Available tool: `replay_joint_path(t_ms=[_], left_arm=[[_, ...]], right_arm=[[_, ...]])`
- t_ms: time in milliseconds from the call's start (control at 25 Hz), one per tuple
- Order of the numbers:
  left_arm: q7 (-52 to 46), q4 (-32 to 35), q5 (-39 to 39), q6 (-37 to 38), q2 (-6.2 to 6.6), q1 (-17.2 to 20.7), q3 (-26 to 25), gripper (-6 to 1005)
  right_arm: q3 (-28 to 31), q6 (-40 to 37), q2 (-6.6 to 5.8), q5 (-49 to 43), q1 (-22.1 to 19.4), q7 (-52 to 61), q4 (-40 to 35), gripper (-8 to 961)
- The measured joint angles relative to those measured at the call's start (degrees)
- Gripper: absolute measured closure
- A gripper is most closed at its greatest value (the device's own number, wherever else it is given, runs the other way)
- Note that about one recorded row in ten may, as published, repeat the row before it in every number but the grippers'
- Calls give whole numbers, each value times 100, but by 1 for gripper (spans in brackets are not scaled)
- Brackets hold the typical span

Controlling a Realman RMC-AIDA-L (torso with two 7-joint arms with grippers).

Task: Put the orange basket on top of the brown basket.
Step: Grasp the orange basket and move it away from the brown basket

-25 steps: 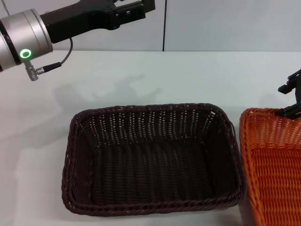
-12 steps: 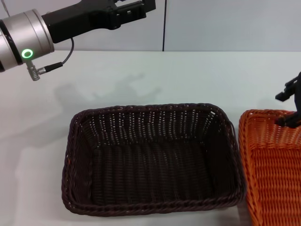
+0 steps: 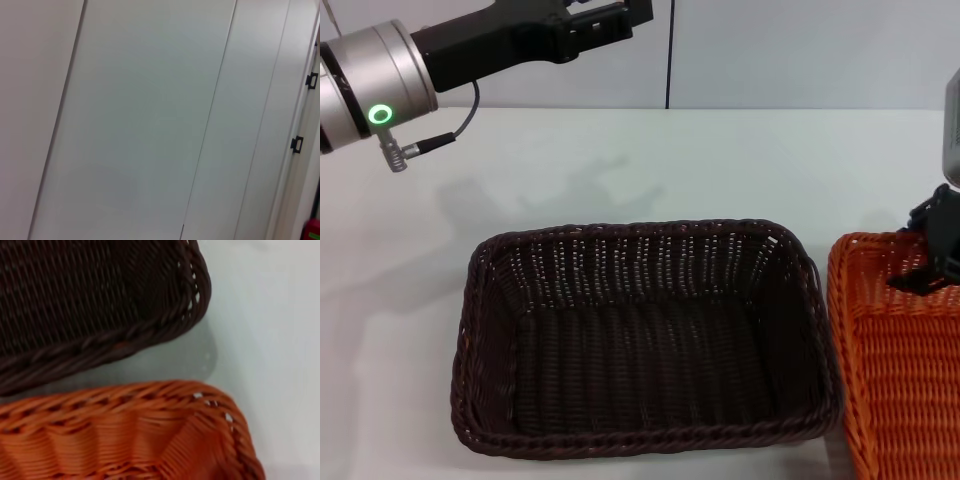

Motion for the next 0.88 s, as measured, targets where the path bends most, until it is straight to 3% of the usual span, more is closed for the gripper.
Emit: replay_joint_path(t_ms=[120, 400, 440, 480, 560, 640, 880], left_arm=[[0, 15, 0, -1, -4, 0, 0, 136], [50, 134, -13, -33, -1, -6, 0, 137], [50, 134, -13, -33, -1, -6, 0, 137], [65, 134, -23, -46, -1, -5, 0, 137], [100, 152, -88, -58, 1, -4, 1, 137], [132, 176, -125, -57, 5, -1, 1, 137], [276, 334, -238, -68, 7, -2, -20, 136]], right_arm=[[55, 35, 5, -16, -77, 0, -70, 287], [346, -587, -103, -101, -270, 29, -485, 448], [549, -968, -203, -220, -312, 42, -575, 488], [549, -968, -203, -220, -312, 42, -575, 527], [755, -1319, -327, -360, -326, 80, -607, 607], [980, -1679, -570, -677, -351, 333, -602, 641], [1391, -1852, -765, -878, -468, 496, -591, 785]])
